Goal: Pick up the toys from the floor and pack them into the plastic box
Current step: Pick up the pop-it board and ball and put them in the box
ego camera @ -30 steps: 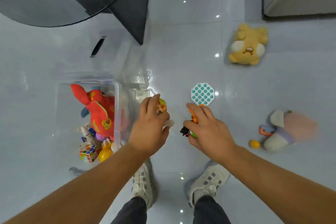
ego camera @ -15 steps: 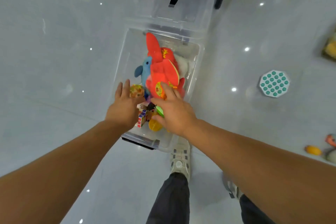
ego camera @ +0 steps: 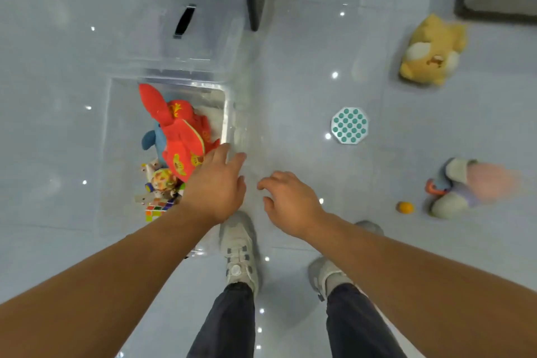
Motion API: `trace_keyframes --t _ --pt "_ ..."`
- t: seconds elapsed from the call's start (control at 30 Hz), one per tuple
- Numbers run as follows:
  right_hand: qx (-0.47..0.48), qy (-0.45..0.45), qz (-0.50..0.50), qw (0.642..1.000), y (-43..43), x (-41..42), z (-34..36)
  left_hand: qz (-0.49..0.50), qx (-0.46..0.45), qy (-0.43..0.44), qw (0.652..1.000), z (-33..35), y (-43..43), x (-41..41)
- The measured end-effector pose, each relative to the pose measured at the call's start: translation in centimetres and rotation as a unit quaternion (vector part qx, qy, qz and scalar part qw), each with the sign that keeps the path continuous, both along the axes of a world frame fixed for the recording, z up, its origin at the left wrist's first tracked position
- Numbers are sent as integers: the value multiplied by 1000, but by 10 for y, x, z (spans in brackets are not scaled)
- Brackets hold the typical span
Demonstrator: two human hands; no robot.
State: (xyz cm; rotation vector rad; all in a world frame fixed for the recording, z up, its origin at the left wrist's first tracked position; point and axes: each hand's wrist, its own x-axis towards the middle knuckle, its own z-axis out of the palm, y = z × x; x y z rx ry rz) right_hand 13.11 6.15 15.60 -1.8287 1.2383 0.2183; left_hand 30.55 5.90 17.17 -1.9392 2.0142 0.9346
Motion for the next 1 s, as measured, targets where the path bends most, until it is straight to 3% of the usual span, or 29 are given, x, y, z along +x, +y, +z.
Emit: trace_keyframes --t 0.27,0.5,0.63,0.87,1.0 --pt "32 142 -162 976 8 -220 -13 -133 40 2 990 -20 -43 -205" --pt "88 202 -234 947 43 -342 -60 -224 75 -41 971 -69 -48 -309" --pt "98 201 -230 947 41 -376 -112 -267 71 -79 958 -123 -57 -330" --pt "63 287 -234 927 27 -386 -226 -273 40 -178 944 -234 -106 -308" --pt "59 324 -235 915 33 -388 -260 -261 39 -190 946 -272 -129 -303"
